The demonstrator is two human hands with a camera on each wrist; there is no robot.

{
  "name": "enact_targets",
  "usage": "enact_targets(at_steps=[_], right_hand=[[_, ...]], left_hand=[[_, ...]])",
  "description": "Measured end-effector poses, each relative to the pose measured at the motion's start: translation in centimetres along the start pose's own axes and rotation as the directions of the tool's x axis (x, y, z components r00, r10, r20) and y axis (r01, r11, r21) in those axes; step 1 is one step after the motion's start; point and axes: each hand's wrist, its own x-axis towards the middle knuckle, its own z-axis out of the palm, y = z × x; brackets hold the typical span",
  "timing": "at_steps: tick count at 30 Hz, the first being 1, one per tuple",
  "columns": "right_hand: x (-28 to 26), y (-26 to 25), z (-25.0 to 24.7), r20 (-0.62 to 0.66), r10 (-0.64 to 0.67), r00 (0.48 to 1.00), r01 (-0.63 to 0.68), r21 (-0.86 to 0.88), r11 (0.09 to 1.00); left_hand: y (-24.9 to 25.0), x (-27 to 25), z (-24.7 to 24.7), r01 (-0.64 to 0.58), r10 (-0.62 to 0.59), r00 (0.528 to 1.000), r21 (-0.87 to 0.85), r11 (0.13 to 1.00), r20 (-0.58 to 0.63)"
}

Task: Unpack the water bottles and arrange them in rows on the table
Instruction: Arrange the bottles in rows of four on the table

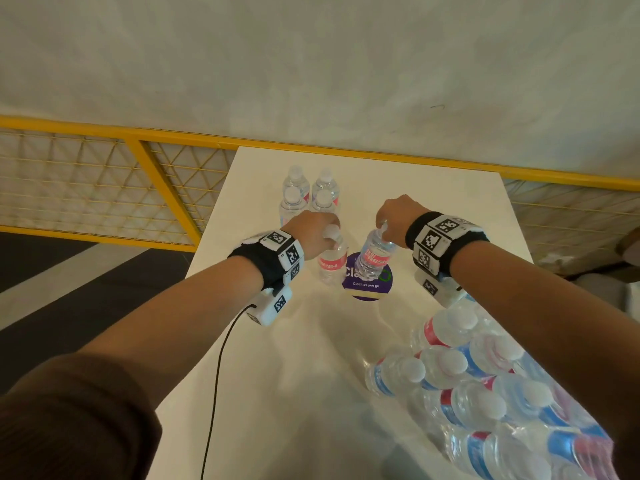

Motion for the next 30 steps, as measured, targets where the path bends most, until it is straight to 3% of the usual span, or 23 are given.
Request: enact_targets(at_steps=[7, 15, 21, 30], right_hand=[[1.6, 3.1, -0.6, -0.038, 0.073, 0.997, -0.071, 0.042, 0.997], [5.0, 3.7, -1.2, -0.076, 0.112, 0.991, -0.105, 0.093, 0.990], [7.3, 3.7, -1.1, -0.117, 0.105, 0.988, -0.087, 0.145, 0.986], [8.3, 3.4, -1.5, -0.182, 0.020, 0.983, 0.010, 0.163, 0.987]], left_hand=[[4.2, 4.2, 0.6, -0.093, 0.089, 0.996, 0.289, 0.953, 0.029], [4.7, 9.2, -1.3, 0.013, -0.004, 1.000, 0.453, 0.891, -0.021], [4.2, 12.3, -1.8, 0.169, -0.144, 0.986, 0.463, 0.870, -0.090], [3.1, 13.6, -1.9, 0.203, -0.171, 0.978, 0.384, 0.901, -0.116]])
